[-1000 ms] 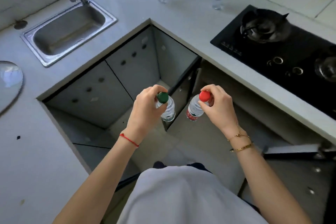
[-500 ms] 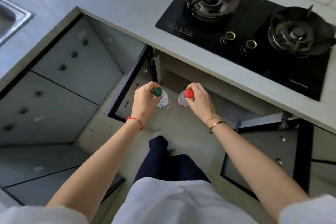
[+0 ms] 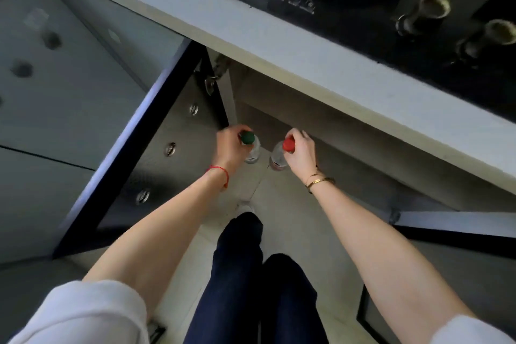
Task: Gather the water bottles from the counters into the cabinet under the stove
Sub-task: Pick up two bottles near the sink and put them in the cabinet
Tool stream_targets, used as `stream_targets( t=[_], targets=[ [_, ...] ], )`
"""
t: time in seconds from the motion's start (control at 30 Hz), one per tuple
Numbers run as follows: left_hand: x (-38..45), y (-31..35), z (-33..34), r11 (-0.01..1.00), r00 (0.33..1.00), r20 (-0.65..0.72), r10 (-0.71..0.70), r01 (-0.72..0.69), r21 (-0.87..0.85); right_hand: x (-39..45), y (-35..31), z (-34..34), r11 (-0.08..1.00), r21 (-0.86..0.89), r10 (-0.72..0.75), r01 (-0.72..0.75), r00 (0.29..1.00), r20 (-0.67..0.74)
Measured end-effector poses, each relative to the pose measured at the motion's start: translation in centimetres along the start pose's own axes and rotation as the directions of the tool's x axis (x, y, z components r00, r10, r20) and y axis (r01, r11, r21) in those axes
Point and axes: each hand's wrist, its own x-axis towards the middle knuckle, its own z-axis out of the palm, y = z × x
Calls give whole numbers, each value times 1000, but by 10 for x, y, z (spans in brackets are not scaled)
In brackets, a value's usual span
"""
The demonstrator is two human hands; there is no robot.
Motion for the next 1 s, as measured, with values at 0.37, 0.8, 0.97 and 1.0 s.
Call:
stream_targets(
  t=[0.37, 0.8, 0.97, 1.0],
  targets=[
    [131, -127, 129, 998, 998, 1, 65, -65, 12, 120, 106, 151, 937, -328, -126, 123, 992, 12],
    [204, -154, 198, 994, 993, 55, 105, -104, -15, 180, 147, 193, 936, -343, -98, 82, 995, -30],
    [208, -150, 207, 997, 991, 115, 67, -72, 37, 176, 142, 194, 961, -272, -59, 49, 998, -29],
    [206, -148, 207, 997, 989, 134, 61, -67, 46, 174, 142, 194, 972, -232, -54, 48, 998, -19]
  ],
)
